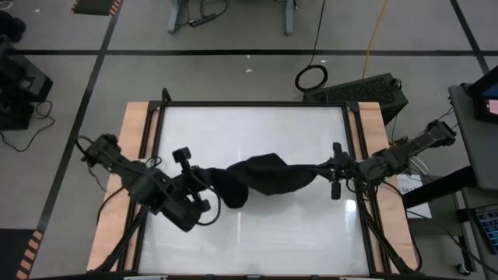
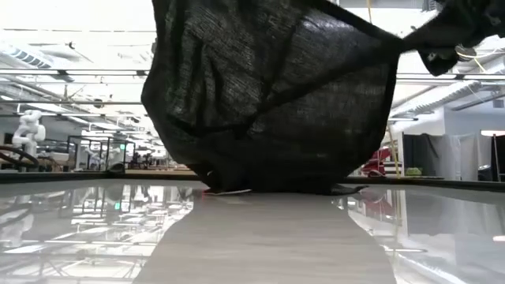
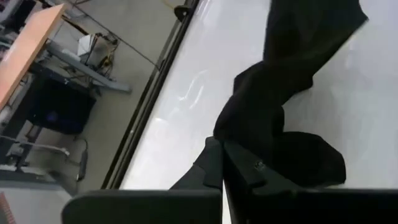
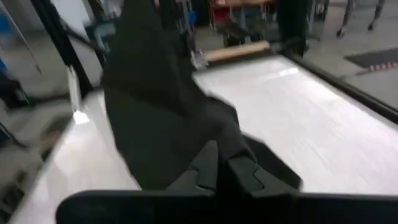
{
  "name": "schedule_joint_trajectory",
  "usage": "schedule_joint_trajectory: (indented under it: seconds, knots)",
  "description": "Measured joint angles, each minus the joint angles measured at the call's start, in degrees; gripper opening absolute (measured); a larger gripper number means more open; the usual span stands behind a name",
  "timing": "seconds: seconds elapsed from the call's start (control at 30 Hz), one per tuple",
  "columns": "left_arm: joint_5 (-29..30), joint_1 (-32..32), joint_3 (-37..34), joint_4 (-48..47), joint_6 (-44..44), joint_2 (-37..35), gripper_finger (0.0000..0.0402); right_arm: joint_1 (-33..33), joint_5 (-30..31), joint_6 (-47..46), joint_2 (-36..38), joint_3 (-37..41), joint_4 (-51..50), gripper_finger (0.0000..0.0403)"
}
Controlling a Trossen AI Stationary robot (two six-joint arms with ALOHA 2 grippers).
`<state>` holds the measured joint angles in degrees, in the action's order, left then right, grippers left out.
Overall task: Roll towel into tight, uniform cylinder
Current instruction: Roll the black towel
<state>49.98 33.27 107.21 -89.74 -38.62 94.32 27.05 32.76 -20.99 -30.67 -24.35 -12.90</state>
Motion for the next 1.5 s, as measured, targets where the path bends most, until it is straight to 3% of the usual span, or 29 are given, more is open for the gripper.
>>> schedule_joint_trajectory:
  seconds: [0.13,0.23,0.53,0.63,0.77,0.93,1.17,1.5]
  knots:
    - [-0.53,-1.48,-0.06,-0.22,1.64,-0.28,0.0,-0.02,-4.23,-3.73,-0.63,-1.38,-14.45,0.0006]
    - [-1.55,-2.7,-0.06,-0.24,3.24,0.25,0.0,0.56,-4.63,-7.65,-1.71,-1.27,-21.56,0.0038]
    - [-2.26,-9.18,-0.86,-0.28,4.73,1.1,0.0,2.38,-4.58,-6.39,-4.44,-1.19,-17.76,0.0215]
    - [-4.26,-12.28,-1.54,-0.3,5.15,1.1,0.0,2.41,-5.9,-5.81,-5.64,-1.19,-17.8,0.0244]
    - [-6.65,-15.78,-2.47,-0.35,6.37,1.1,0.0,4.28,-6.59,-4.72,-8.99,-1.19,-16.57,0.025]
    - [-6.69,-18.79,-2.55,-0.24,7.62,1.1,0.0,8.42,-9.19,0.22,-17.2,-1.19,-6.95,0.0239]
    - [-6.87,-20.19,-2.55,1.44,9.32,1.1,0.0,10.39,-7.05,1.81,-33.53,-1.19,8.81,0.0231]
    - [-7.82,-20.14,-2.55,2.28,9.37,1.1,0.0,9.16,-7.16,13.77,-59.49,-2.39,47.15,0.0231]
